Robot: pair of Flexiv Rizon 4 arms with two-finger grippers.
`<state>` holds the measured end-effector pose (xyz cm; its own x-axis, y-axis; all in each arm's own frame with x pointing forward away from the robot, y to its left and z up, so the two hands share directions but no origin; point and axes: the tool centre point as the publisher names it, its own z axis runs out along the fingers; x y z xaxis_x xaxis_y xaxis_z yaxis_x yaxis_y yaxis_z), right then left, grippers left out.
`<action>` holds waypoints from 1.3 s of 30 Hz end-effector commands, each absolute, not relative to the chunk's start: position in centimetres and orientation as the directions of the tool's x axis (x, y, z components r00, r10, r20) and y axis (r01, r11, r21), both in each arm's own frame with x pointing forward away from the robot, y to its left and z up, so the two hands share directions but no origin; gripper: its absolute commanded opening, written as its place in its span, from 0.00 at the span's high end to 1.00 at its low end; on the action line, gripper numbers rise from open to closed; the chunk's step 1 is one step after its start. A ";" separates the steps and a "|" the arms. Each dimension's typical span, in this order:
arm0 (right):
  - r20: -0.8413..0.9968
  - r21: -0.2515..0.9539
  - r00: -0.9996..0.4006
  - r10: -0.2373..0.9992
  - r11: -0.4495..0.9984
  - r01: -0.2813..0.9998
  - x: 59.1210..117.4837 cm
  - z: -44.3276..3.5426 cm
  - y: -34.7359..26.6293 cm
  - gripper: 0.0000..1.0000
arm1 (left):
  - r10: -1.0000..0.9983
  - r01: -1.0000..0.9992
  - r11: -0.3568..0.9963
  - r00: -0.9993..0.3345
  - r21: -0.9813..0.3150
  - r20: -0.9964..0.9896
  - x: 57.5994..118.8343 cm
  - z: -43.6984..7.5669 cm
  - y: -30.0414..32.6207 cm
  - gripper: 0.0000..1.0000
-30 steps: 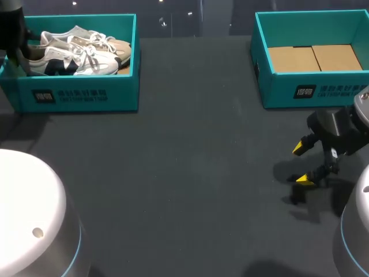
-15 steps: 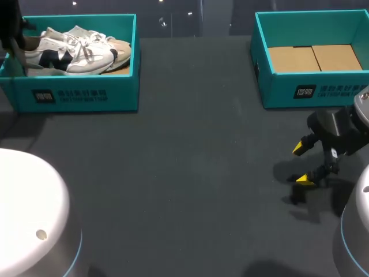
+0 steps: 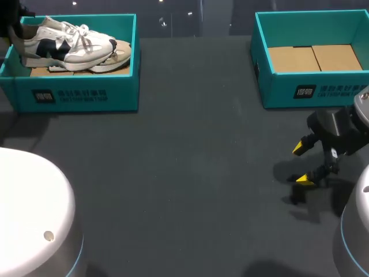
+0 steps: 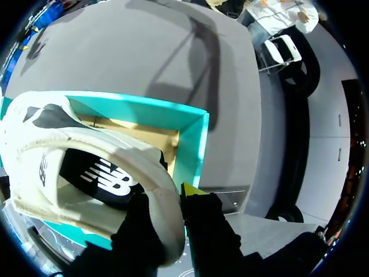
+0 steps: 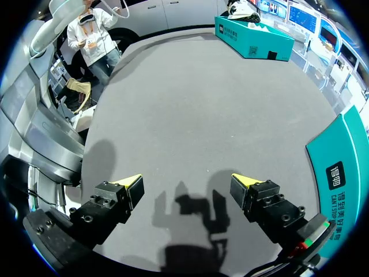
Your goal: Take the shoe out of the shoebox, open the shoe tongue, remove and reinsert the insole, then place the shoe into the shoebox
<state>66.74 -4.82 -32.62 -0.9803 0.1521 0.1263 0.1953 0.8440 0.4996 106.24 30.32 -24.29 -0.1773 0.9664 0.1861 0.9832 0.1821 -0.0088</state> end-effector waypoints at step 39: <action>0.124 0.498 -0.980 0.153 0.845 0.195 66.6 -32.6 -4.9 0.00 | 0.958 0.986 0.165 -0.159 -0.003 0.241 92.9 -13.7 25.3 1.00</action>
<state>66.74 -4.83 -32.62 -0.9802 0.1521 0.1263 0.1954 0.8440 0.4996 93.40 25.27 -13.82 -0.1596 0.9567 0.2432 0.9844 0.1727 -0.0335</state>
